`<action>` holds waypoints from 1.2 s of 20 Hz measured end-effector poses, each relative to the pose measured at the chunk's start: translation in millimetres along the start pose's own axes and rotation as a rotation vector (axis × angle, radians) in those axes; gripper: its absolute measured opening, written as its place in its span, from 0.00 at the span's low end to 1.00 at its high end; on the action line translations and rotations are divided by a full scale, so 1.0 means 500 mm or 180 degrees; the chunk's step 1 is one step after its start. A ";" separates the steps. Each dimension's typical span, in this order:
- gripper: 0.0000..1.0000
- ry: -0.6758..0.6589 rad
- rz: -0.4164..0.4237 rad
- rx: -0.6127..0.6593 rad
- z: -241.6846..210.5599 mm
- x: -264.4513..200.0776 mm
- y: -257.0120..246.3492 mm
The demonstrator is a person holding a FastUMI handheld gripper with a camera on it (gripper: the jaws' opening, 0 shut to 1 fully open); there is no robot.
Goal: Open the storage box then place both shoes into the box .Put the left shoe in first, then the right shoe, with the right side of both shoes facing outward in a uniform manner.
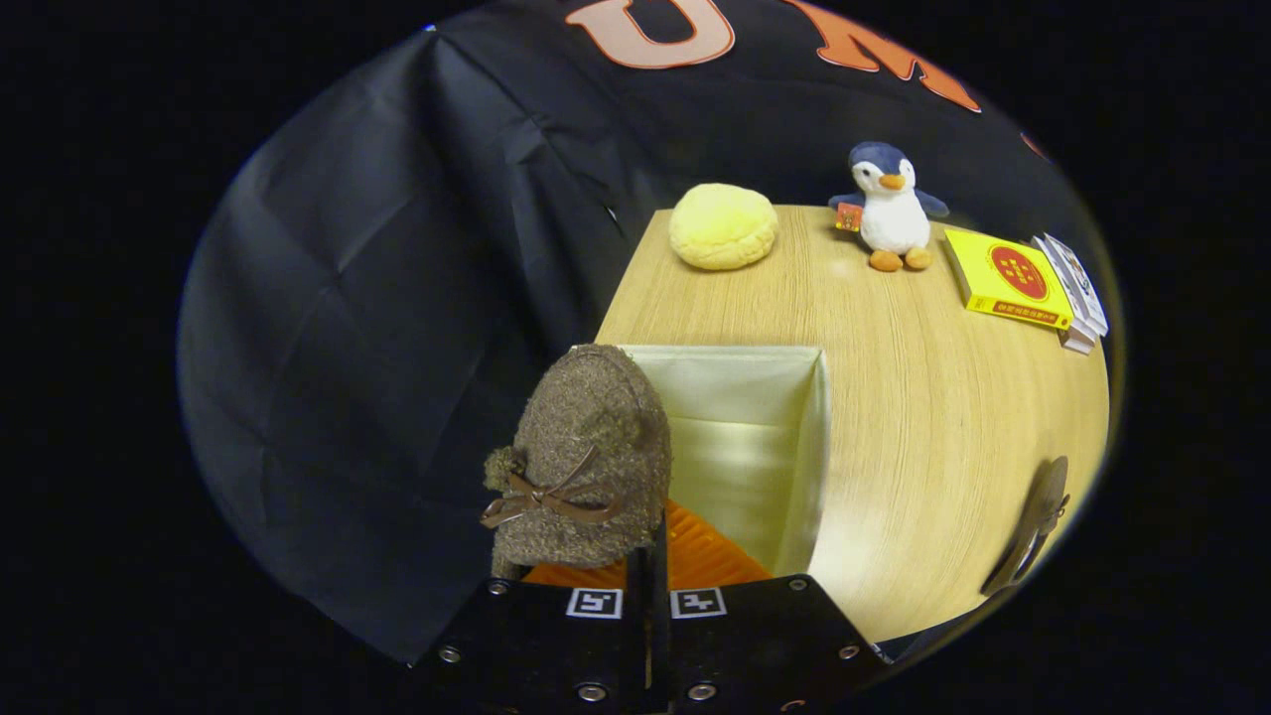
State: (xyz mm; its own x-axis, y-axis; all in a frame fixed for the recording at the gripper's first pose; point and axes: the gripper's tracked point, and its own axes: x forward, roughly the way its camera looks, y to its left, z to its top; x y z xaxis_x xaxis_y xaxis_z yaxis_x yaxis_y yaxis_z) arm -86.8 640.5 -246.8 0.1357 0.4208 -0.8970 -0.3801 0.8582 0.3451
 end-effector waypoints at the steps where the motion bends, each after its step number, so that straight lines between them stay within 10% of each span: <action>1: 0.03 0.0050 -0.0012 0.0029 -0.006 0.021 0.005; 9: 0.07 0.0380 -0.0173 0.0175 -0.058 0.122 0.017; 18: 0.58 0.0374 0.0847 -0.0025 -0.058 0.015 0.109; 24: 0.89 -0.0119 0.1030 -0.0195 0.004 -0.139 0.040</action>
State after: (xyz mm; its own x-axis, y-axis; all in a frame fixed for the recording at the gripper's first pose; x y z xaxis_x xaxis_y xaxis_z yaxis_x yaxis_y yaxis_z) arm -102.1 628.9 -177.2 0.0319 0.6801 -0.7324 -0.4632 0.6594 0.5922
